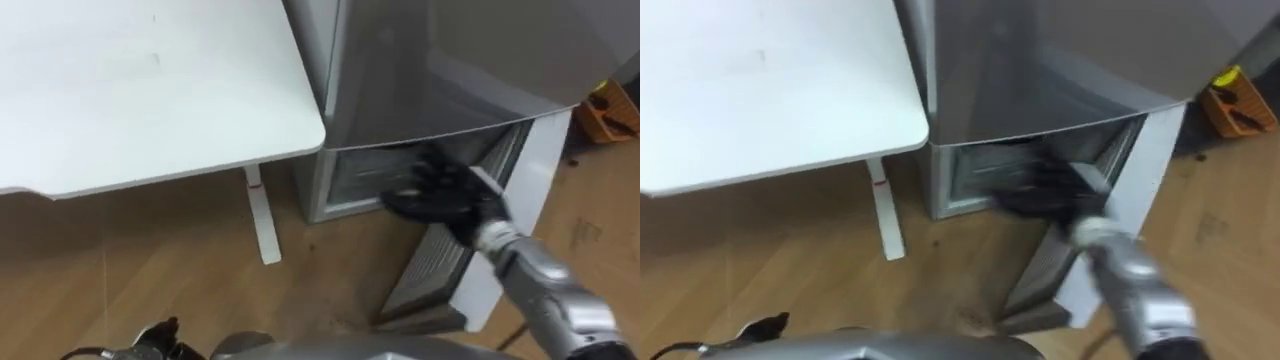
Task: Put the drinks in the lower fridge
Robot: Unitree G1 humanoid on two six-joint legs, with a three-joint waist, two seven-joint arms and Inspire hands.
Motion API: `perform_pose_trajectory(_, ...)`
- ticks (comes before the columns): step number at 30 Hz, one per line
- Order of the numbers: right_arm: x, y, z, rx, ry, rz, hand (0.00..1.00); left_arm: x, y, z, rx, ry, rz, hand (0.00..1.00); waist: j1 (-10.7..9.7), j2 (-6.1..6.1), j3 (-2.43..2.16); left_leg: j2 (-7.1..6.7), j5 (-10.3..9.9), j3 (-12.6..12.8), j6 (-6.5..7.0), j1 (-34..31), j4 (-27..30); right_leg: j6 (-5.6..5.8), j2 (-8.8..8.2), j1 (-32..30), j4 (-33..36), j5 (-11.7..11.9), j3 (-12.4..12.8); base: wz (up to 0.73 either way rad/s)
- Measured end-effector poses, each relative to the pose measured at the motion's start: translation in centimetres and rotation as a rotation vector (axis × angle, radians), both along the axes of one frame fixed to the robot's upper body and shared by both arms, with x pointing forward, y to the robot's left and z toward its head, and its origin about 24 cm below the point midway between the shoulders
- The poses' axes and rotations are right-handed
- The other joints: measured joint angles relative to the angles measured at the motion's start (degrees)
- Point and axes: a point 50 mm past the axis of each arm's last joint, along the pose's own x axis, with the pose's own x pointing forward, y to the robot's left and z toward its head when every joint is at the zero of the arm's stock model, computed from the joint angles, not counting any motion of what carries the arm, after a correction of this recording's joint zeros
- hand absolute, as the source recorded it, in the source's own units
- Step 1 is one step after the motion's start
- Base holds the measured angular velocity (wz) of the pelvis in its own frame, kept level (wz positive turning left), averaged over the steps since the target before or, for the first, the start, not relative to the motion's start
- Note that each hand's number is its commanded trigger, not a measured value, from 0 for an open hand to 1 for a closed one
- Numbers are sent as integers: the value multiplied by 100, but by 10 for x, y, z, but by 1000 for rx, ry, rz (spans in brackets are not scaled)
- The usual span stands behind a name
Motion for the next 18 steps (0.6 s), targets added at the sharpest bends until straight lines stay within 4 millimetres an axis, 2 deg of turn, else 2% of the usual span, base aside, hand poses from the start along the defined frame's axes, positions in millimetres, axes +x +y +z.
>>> perform_pose_trajectory(1,-4,-6,-3,18,26,-27,0,-1,-3,-1,-14,-1,4,0,49,39,-14,-6,-3,-54,4,-13,17,2,-5,6,7,-1,-37,21)
perform_pose_trajectory(2,-3,-8,-2,16,28,25,0,-10,-3,-2,-18,36,1,0,89,79,-12,-12,-2,-83,4,-42,19,2,-5,-10,6,-1,-40,11)
perform_pose_trajectory(4,-2,-6,1,50,44,89,0,-16,-5,-3,-12,78,-15,0,55,91,24,-38,17,-142,-16,-83,26,2,-12,-13,2,-1,-122,6)
perform_pose_trajectory(6,2,11,5,121,53,162,0,-16,-7,-4,-7,90,-29,0,83,61,20,-56,37,-163,-38,-95,26,-10,-12,-9,2,-11,-152,16)
perform_pose_trajectory(8,12,41,18,223,10,277,0,-7,-13,-5,-14,82,-49,0,117,24,21,-77,65,-249,-54,-141,50,-71,-31,-3,-10,-55,-188,22)
perform_pose_trajectory(11,20,64,33,334,-34,360,0,3,-17,-4,-17,70,-68,0,250,-13,-1,-87,82,-301,-57,-136,48,-73,-32,84,-99,-57,-249,21)
perform_pose_trajectory(14,20,68,39,383,-49,393,0,-1,-16,-5,-10,89,-58,0,355,-28,-2,-115,87,-306,-47,-140,40,-48,-32,105,-99,-73,-246,13)
perform_pose_trajectory(18,17,69,38,396,-25,422,0,-4,-16,-5,-10,104,-51,0,358,-45,7,-136,87,-330,-36,-154,35,-32,-44,108,-93,-81,-240,9)
